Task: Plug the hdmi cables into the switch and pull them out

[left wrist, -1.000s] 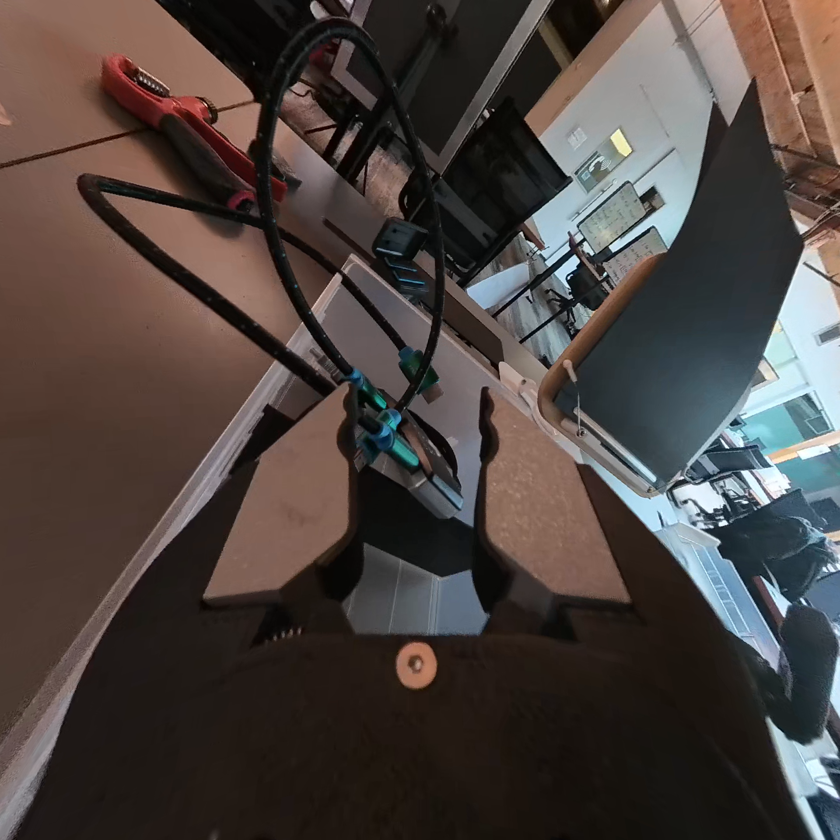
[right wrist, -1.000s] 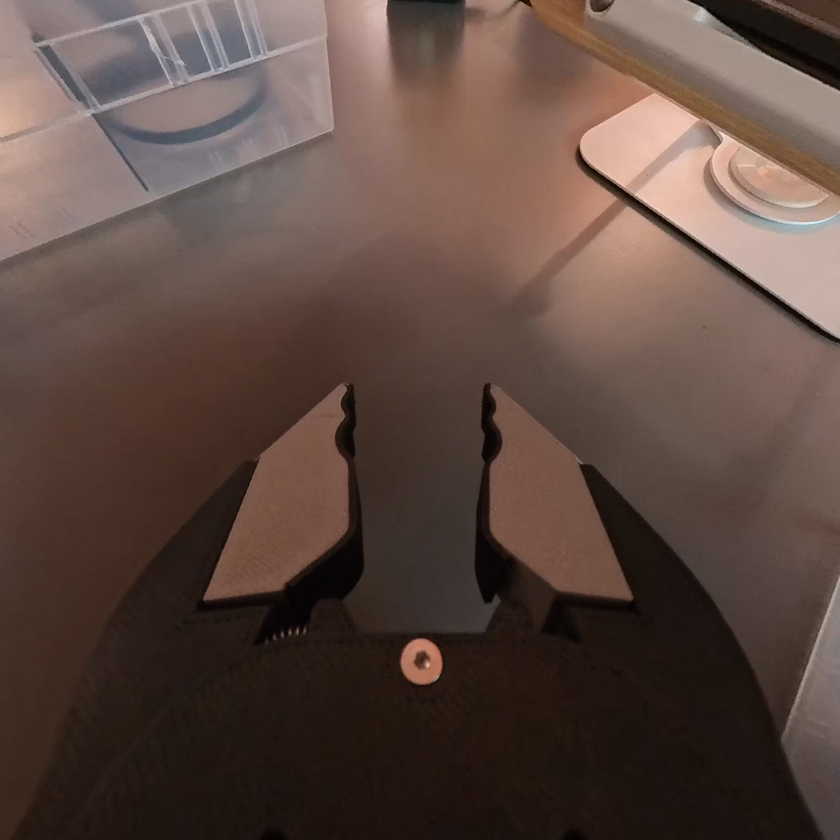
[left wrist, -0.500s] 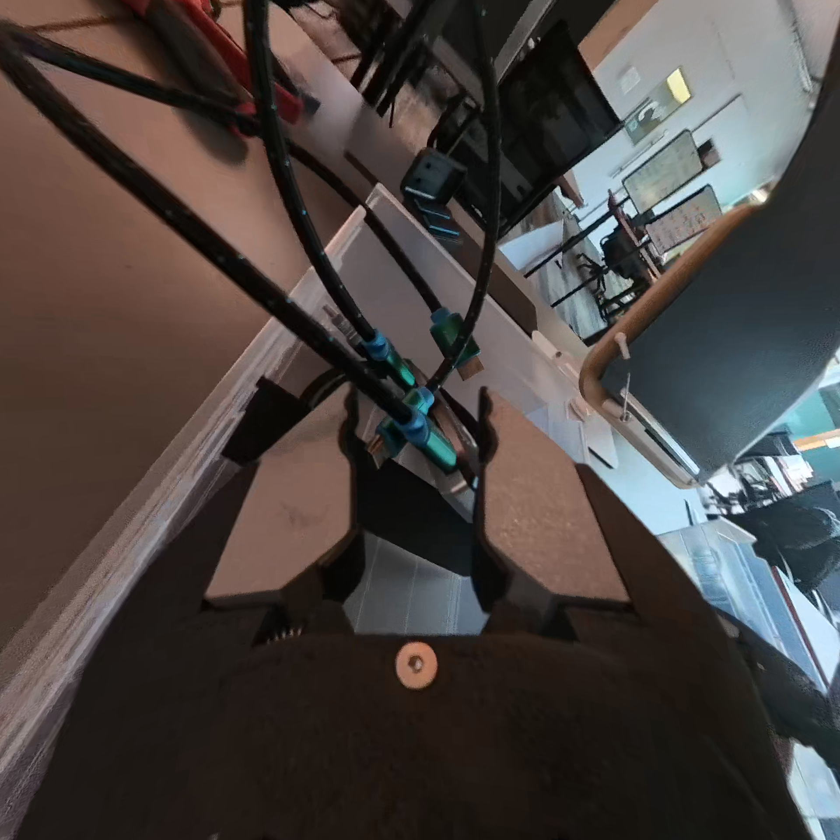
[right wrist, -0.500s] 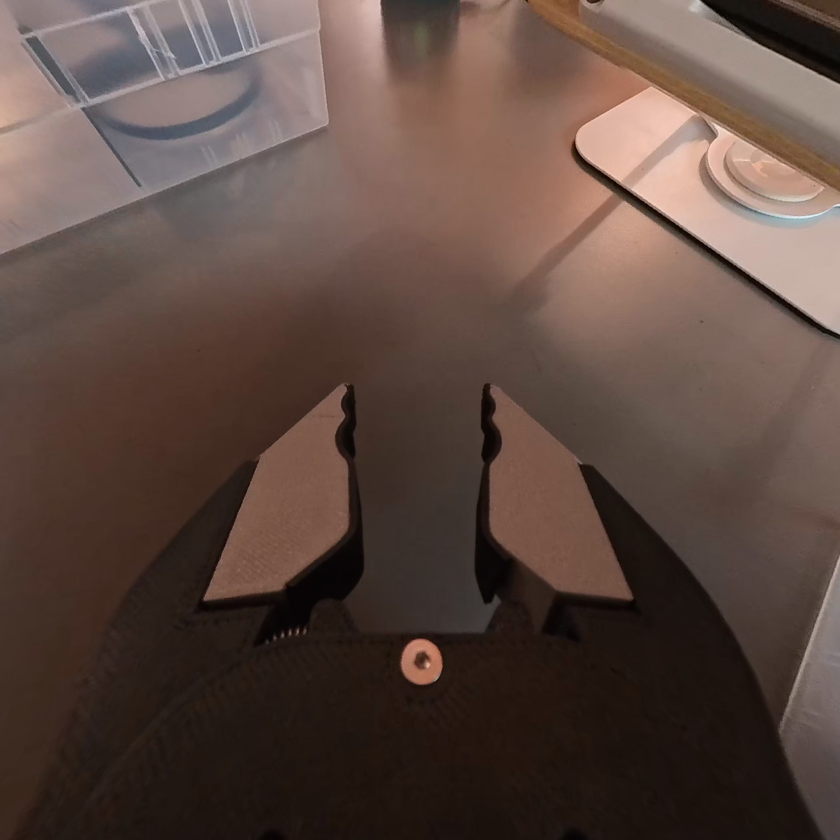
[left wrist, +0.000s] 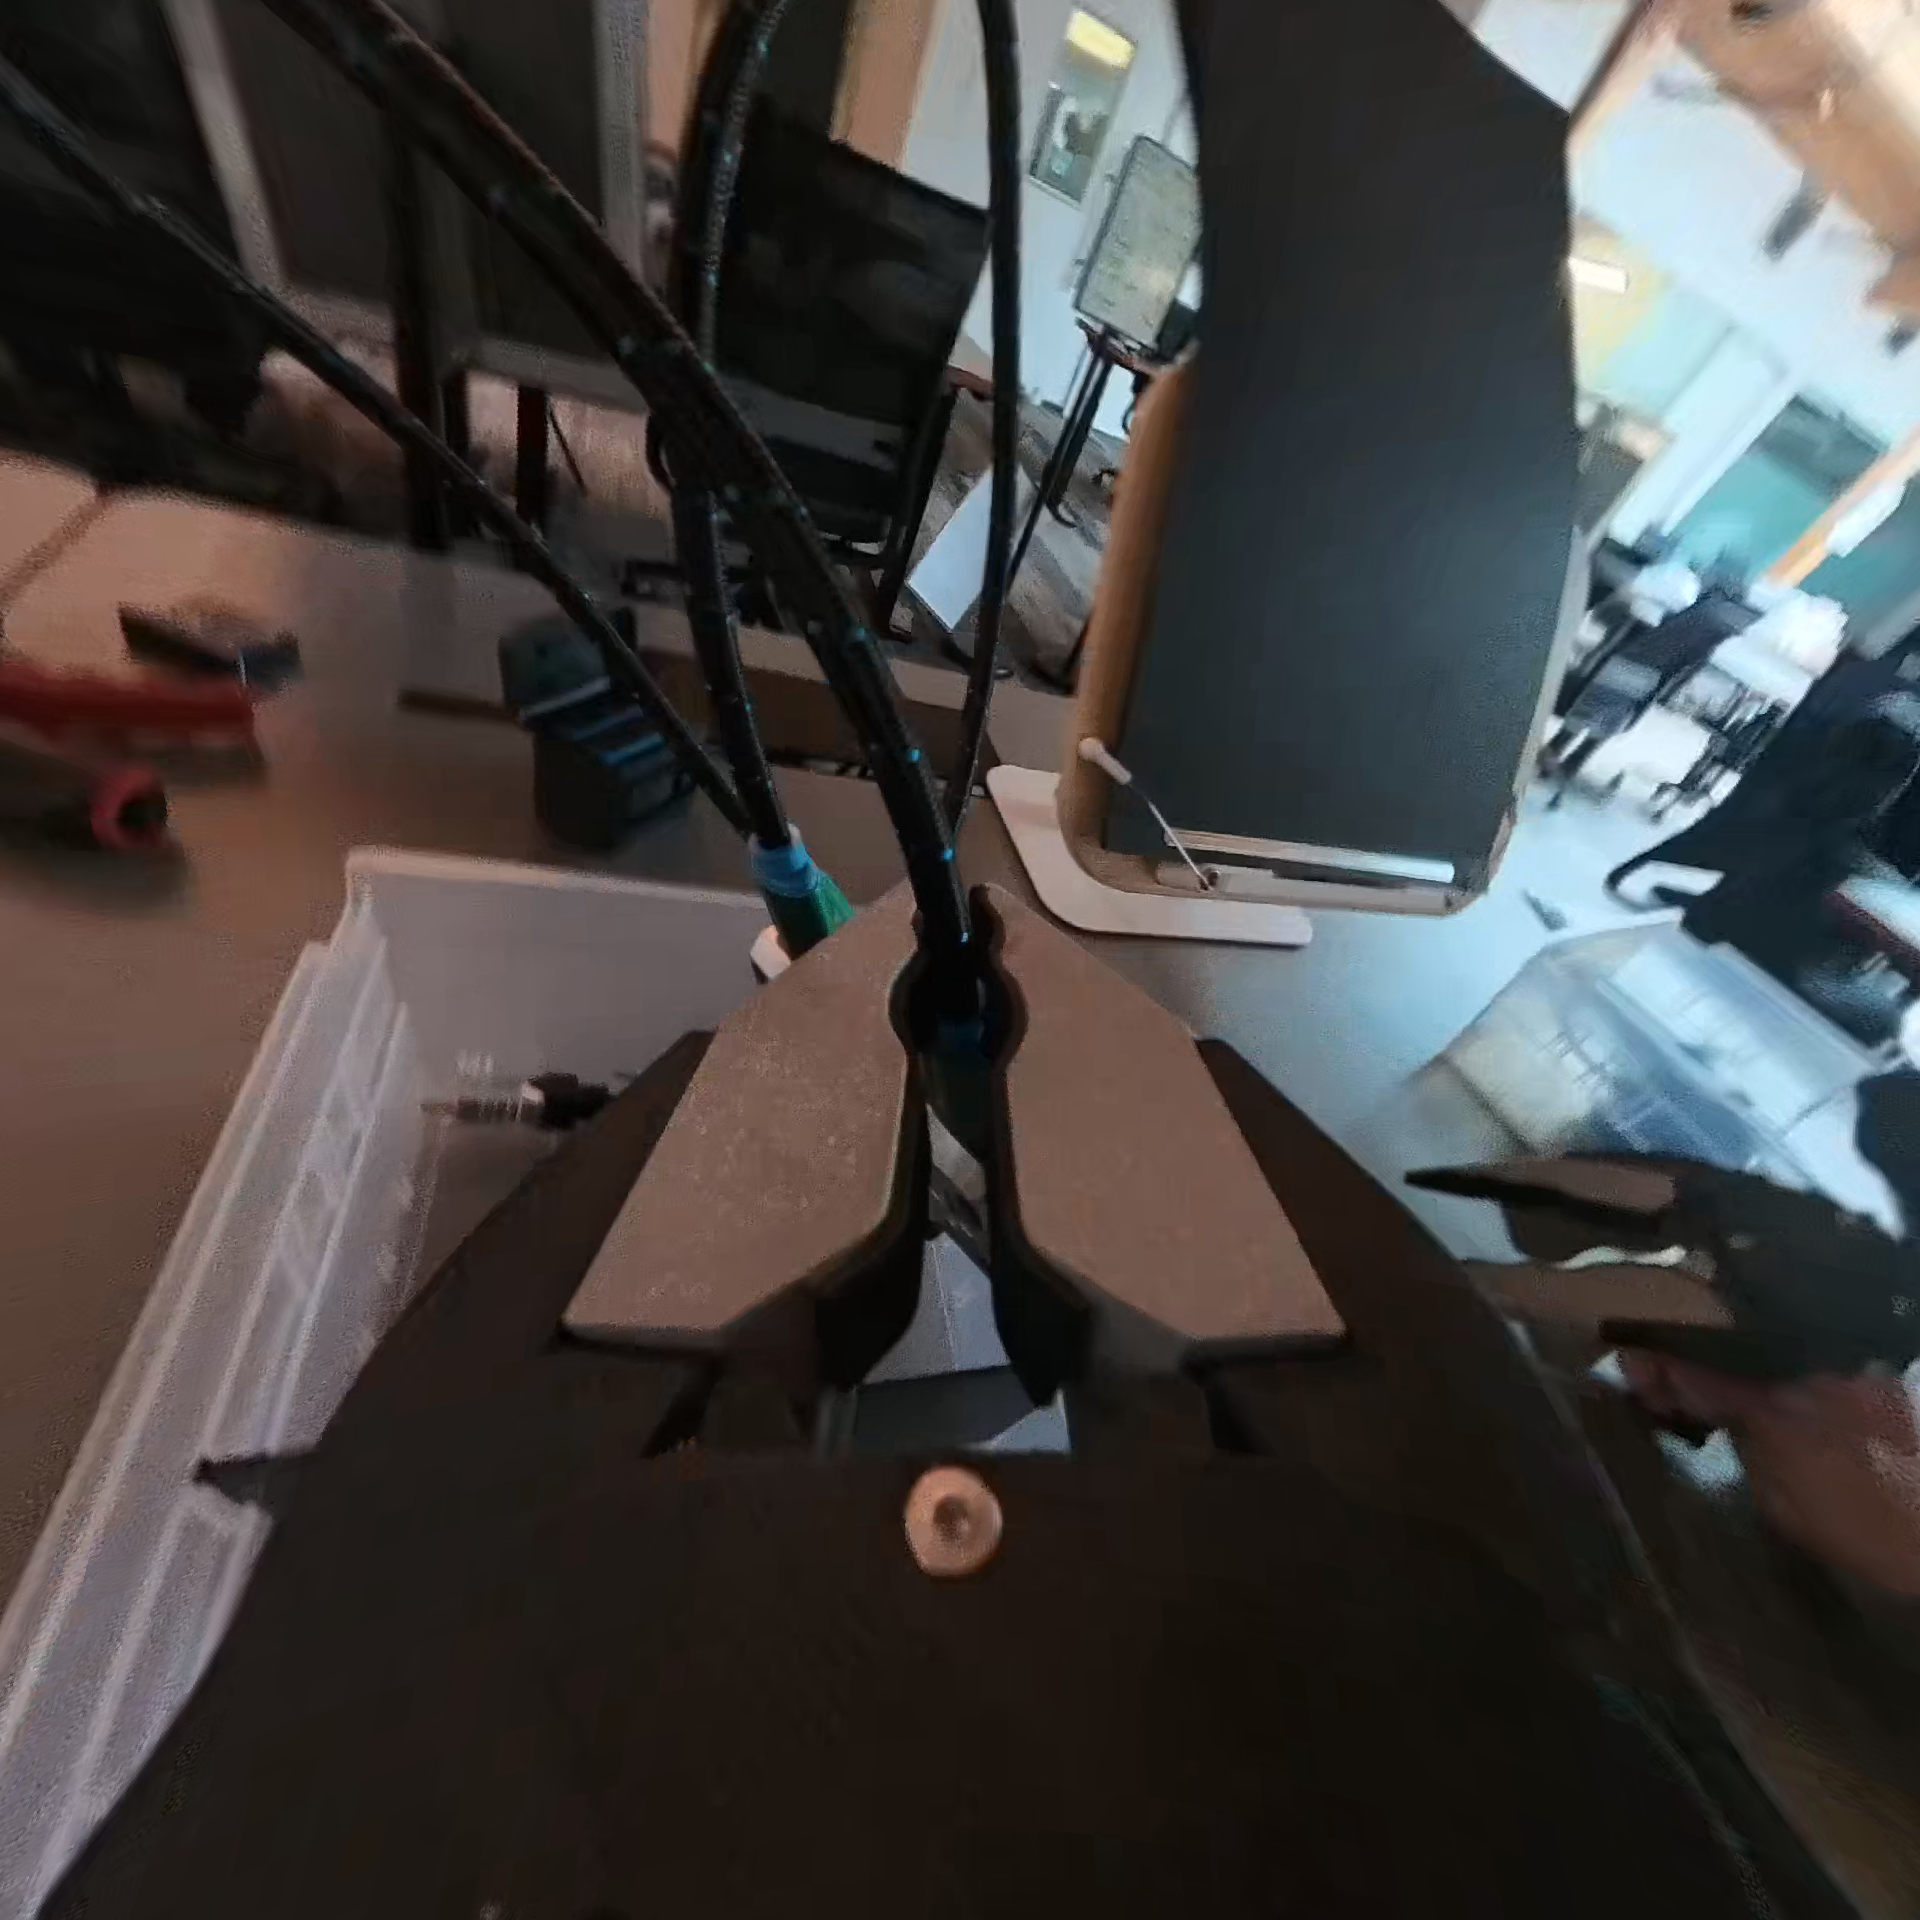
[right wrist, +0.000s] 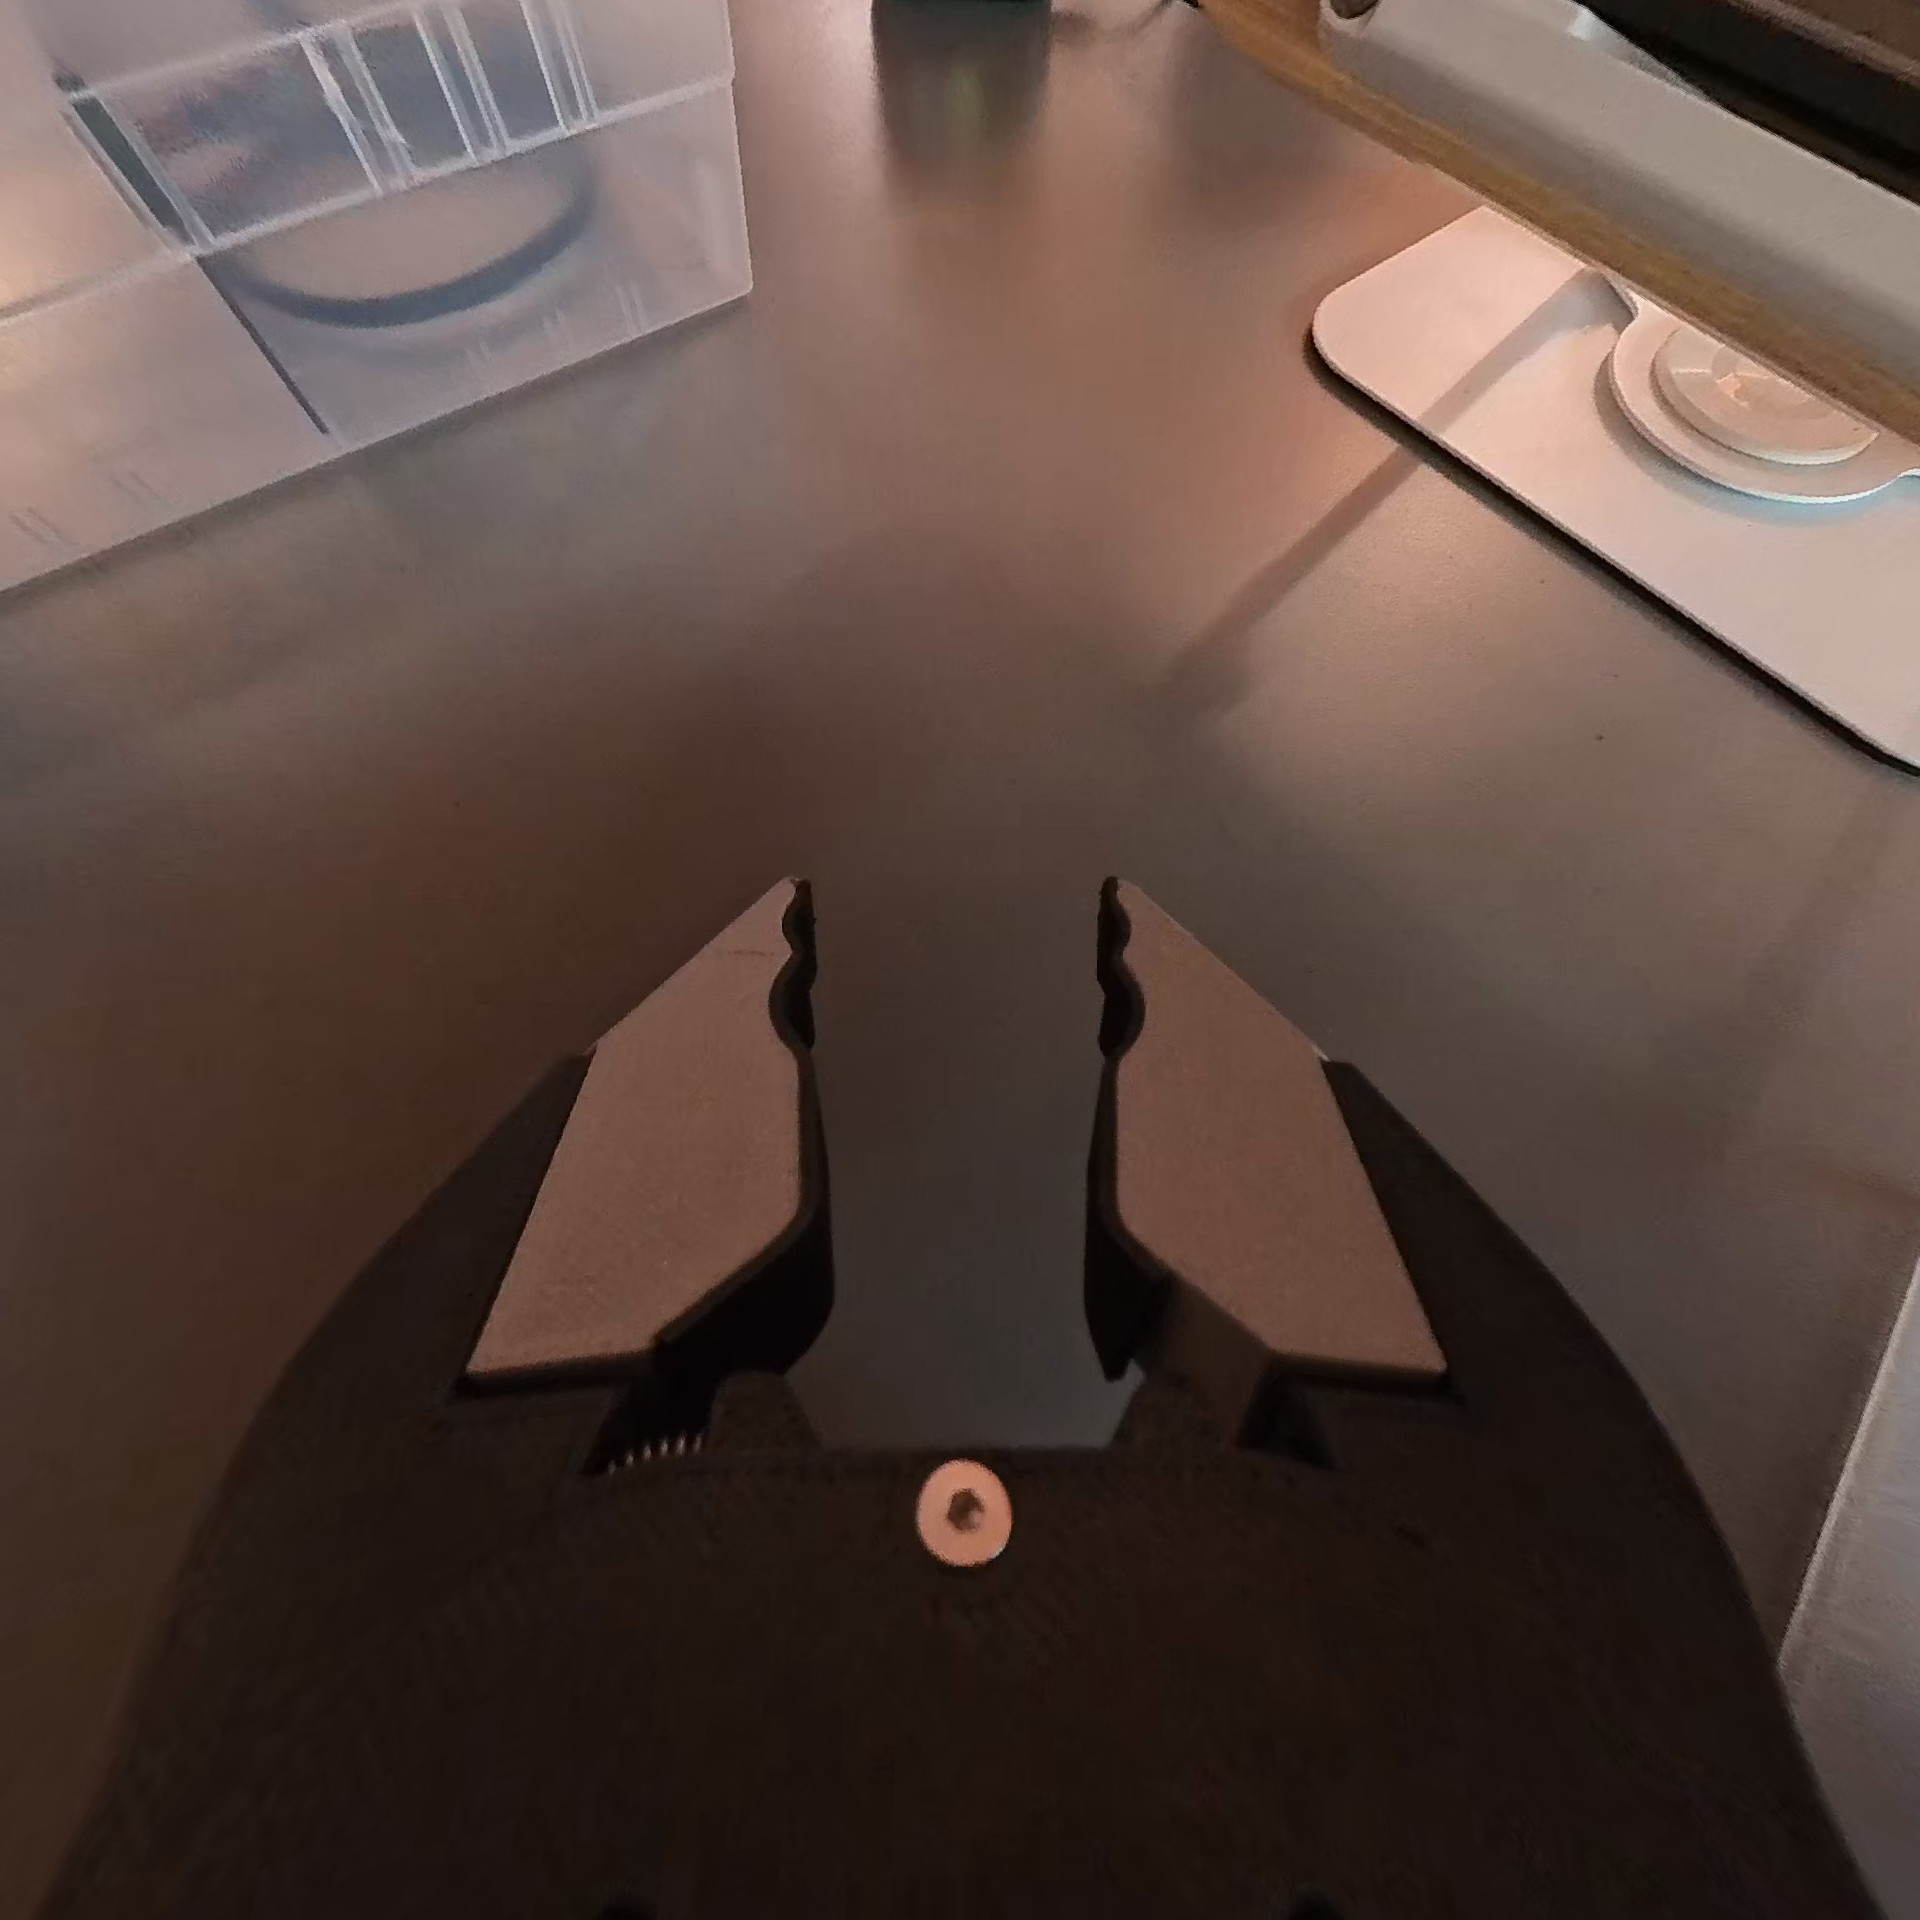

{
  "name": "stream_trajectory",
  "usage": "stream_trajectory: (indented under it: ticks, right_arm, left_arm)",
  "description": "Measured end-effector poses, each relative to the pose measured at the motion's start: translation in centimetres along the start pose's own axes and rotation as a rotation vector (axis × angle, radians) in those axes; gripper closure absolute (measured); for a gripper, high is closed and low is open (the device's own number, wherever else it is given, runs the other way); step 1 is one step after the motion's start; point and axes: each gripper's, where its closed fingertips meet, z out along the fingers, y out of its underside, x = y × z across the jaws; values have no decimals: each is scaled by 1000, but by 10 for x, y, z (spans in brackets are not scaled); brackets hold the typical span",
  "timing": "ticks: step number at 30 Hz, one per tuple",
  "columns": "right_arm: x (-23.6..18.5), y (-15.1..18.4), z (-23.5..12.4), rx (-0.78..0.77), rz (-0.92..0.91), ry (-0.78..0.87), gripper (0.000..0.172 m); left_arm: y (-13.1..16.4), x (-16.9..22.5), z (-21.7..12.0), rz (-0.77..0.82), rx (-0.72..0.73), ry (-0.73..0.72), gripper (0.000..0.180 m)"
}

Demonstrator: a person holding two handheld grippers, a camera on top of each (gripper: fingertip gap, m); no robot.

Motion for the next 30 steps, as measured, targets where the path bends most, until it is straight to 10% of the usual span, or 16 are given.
stream_trajectory:
  ticks: [11,18,30]
  right_arm:
    - [0,-2,-2,5,-12,10,121]
    - [-2,-2,-2,4,-16,4,120]
    - [-3,2,2,-23,-36,10,120]
  left_arm:
    - [-105,49,1,228,176,-46,180]
    - [-75,55,21,378,-102,-44,180]
    - [-176,92,-21,454,168,-2,180]
